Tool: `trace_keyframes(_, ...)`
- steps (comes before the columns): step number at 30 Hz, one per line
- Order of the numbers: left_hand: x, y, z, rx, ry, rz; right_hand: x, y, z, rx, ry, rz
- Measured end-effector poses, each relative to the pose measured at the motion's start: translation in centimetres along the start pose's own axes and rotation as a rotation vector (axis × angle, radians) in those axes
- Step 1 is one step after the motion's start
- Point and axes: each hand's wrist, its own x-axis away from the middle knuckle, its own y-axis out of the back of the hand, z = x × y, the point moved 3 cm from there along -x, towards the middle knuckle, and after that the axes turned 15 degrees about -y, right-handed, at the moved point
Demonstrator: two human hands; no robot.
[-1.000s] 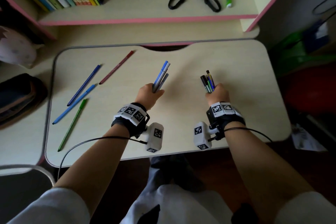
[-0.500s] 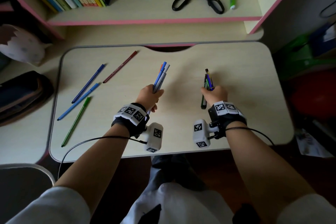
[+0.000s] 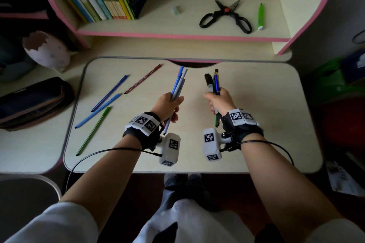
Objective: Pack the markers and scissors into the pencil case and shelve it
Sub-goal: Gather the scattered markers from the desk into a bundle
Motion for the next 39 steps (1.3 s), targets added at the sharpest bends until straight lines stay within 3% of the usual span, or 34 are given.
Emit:
trace_keyframes(6, 0.9, 0.1, -0.3, 0.184, 0.029, -0.021, 1.3, -1.9, 0.4, -0.003, -0.009, 0.163)
trace_keyframes(17, 2.3, -0.4, 0.0, 0.025, -0.012, 0.007, 2.0, -4.3, 0.8, -0.131, 0.066, 0.333)
trace_keyframes(33, 2.7, -1.0, -1.6, -0.230, -0.096, 0.239, 2.8, -5.1, 1.2, -0.161, 0.127, 0.327)
trace_keyframes(39, 2.6, -1.8, -1.3, -0.258, -0.112, 0.229, 3.0, -5.2, 1.3, -0.137, 0.089, 0.204)
